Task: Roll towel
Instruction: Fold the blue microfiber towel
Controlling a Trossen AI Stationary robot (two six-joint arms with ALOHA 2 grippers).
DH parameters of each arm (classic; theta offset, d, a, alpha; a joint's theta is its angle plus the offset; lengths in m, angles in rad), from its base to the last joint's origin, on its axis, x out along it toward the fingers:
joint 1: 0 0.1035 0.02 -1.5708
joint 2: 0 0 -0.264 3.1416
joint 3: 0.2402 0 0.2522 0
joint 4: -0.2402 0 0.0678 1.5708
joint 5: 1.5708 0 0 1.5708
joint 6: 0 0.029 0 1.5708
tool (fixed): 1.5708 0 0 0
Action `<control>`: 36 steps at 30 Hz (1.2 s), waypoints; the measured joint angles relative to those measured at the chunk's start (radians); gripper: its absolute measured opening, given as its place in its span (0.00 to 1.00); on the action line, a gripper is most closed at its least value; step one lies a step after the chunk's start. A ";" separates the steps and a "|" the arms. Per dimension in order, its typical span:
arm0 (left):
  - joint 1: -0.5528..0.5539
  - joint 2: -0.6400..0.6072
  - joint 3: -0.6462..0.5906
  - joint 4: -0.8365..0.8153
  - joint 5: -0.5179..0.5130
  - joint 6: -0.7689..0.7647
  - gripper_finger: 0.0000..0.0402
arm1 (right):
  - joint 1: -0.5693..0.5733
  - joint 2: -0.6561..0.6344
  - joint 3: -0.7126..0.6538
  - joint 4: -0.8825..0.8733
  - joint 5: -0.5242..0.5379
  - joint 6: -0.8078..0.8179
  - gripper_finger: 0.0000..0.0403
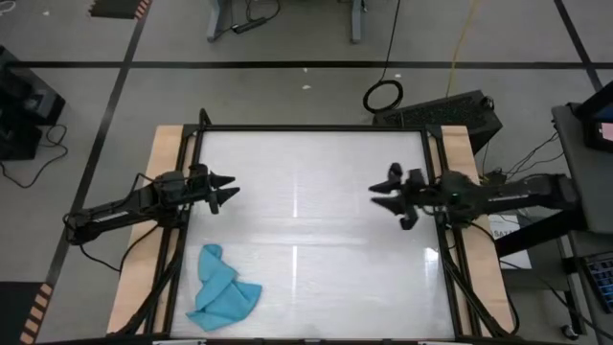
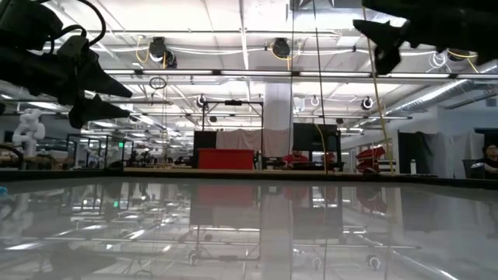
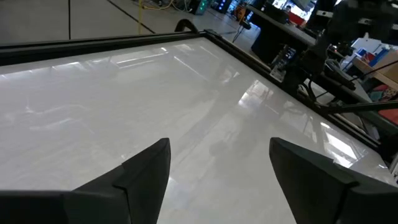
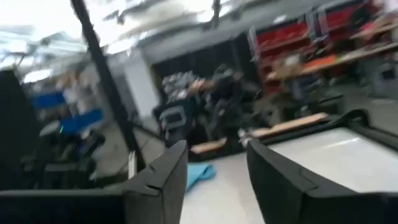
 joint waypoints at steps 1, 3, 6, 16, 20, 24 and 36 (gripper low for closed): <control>0.000 0.000 0.000 0.000 0.000 0.000 0.69 | 0.010 0.054 0.031 0.004 -0.019 -0.020 0.43; 0.000 0.000 0.000 0.000 0.000 0.000 0.69 | 0.037 0.174 0.111 0.011 -0.058 -0.076 0.47; 0.000 0.000 0.000 0.000 0.000 0.000 0.69 | 0.079 0.345 0.237 0.000 -0.104 -0.180 0.53; 0.000 0.000 0.000 0.000 0.000 0.000 0.69 | 0.143 0.839 0.612 -0.137 -0.140 -0.343 0.62; 0.000 0.000 0.000 0.000 0.000 0.000 0.69 | 0.158 1.012 0.710 -0.139 -0.166 -0.350 0.62; 0.000 0.000 0.000 0.000 0.000 0.000 0.69 | 0.183 1.178 0.822 -0.139 -0.166 -0.357 0.62; 0.000 0.000 0.000 0.000 0.000 0.000 0.69 | 0.225 1.563 1.187 -0.138 -0.317 -0.377 0.62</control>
